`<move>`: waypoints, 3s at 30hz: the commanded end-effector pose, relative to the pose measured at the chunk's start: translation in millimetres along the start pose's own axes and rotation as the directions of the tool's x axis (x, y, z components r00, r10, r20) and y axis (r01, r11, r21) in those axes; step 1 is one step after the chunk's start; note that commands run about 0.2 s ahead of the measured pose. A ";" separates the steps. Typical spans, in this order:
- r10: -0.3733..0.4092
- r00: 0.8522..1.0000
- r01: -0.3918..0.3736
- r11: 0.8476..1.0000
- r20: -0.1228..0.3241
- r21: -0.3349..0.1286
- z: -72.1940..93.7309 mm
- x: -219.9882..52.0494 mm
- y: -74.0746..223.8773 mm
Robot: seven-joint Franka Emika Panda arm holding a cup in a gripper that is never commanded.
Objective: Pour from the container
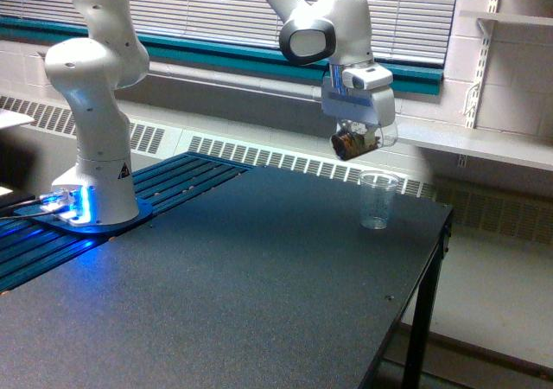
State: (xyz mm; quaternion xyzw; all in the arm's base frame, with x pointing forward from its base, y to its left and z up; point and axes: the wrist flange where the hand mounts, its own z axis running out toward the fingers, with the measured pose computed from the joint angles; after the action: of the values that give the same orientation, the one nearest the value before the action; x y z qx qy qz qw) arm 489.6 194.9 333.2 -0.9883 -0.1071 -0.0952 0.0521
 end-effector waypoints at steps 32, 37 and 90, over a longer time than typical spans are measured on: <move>-0.046 0.989 0.070 0.984 0.143 -0.162 27.0 7.9 -33.0; -0.056 0.985 0.086 0.980 0.163 -0.180 27.9 11.1 -36.8; -0.166 0.928 0.271 0.915 0.335 -0.298 18.6 33.9 -53.5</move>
State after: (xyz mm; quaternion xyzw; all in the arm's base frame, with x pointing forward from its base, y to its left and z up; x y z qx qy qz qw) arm 515.7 247.1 322.8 -0.9723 -0.1851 0.0322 -0.1389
